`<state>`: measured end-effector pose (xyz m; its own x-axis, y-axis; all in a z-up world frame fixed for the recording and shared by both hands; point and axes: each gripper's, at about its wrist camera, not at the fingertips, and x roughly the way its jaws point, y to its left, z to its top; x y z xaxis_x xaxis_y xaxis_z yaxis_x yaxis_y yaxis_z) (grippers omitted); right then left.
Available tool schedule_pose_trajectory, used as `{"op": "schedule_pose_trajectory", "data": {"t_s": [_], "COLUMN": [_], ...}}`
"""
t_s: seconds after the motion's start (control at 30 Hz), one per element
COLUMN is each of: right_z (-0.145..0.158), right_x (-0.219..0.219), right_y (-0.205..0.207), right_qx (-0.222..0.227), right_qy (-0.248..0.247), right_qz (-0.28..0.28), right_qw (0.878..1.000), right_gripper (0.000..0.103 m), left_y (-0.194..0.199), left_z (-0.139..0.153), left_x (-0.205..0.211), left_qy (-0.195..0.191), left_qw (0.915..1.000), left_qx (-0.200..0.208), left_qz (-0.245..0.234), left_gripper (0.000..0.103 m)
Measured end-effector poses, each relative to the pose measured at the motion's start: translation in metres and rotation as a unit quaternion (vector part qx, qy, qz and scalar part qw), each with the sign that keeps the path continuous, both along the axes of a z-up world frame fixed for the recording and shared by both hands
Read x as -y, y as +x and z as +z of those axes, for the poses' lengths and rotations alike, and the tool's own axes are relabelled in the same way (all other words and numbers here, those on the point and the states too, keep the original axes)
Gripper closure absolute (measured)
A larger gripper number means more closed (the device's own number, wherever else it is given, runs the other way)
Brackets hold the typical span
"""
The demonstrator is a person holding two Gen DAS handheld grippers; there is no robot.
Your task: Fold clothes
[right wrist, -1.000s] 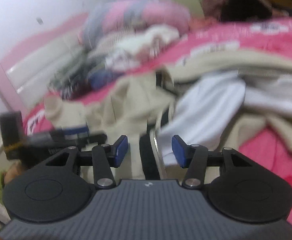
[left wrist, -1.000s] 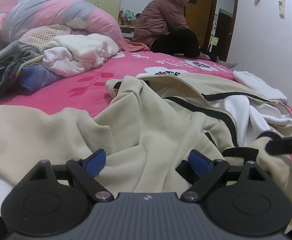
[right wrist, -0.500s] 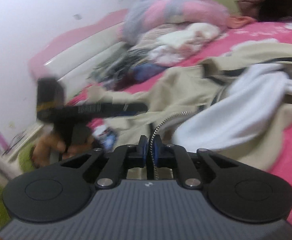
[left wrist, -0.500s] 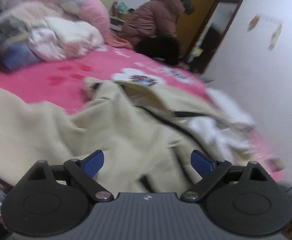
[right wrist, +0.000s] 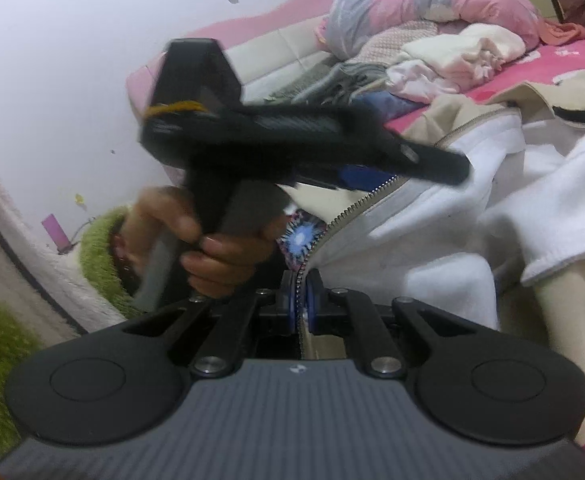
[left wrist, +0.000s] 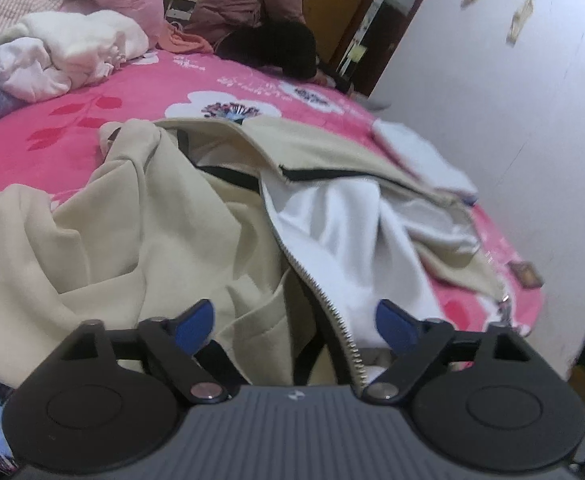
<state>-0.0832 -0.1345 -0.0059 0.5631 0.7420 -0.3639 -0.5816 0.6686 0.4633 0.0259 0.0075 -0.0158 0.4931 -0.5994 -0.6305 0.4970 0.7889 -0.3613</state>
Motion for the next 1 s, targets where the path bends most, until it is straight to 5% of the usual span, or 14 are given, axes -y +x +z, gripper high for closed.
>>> {"op": "schedule_pose_trajectory", "data": {"t_s": [0.27, 0.47, 0.5, 0.6, 0.8, 1.0], "right_z": [0.003, 0.0, -0.001, -0.003, -0.009, -0.021], "right_x": [0.001, 0.013, 0.015, 0.028, 0.072, 0.093], "right_y": [-0.01, -0.009, -0.008, -0.005, 0.0, 0.008], "right_qx": [0.019, 0.01, 0.004, -0.016, -0.037, -0.057], "right_qy": [0.016, 0.037, 0.04, 0.059, 0.166, 0.198], "right_qz": [-0.003, -0.041, -0.052, -0.093, -0.162, -0.215], "right_qw": [1.0, 0.998, 0.998, 0.994, 0.972, 0.954], "right_gripper": [0.099, 0.095, 0.09, 0.045, 0.042, 0.042], "left_y": [-0.002, -0.003, -0.003, -0.003, -0.005, -0.009], "left_z": [0.001, 0.013, 0.017, 0.031, 0.069, 0.103], "left_x": [0.01, -0.002, -0.006, -0.025, -0.083, -0.143], "left_qy": [0.037, 0.036, 0.036, 0.03, 0.031, 0.039], "left_qw": [0.9991, 0.9964, 0.9955, 0.9912, 0.9669, 0.9236], "left_qx": [0.011, 0.034, 0.04, 0.061, 0.136, 0.208], "left_qz": [0.02, 0.068, 0.078, 0.114, 0.213, 0.319], "left_gripper": [0.08, 0.09, 0.09, 0.09, 0.092, 0.092]}}
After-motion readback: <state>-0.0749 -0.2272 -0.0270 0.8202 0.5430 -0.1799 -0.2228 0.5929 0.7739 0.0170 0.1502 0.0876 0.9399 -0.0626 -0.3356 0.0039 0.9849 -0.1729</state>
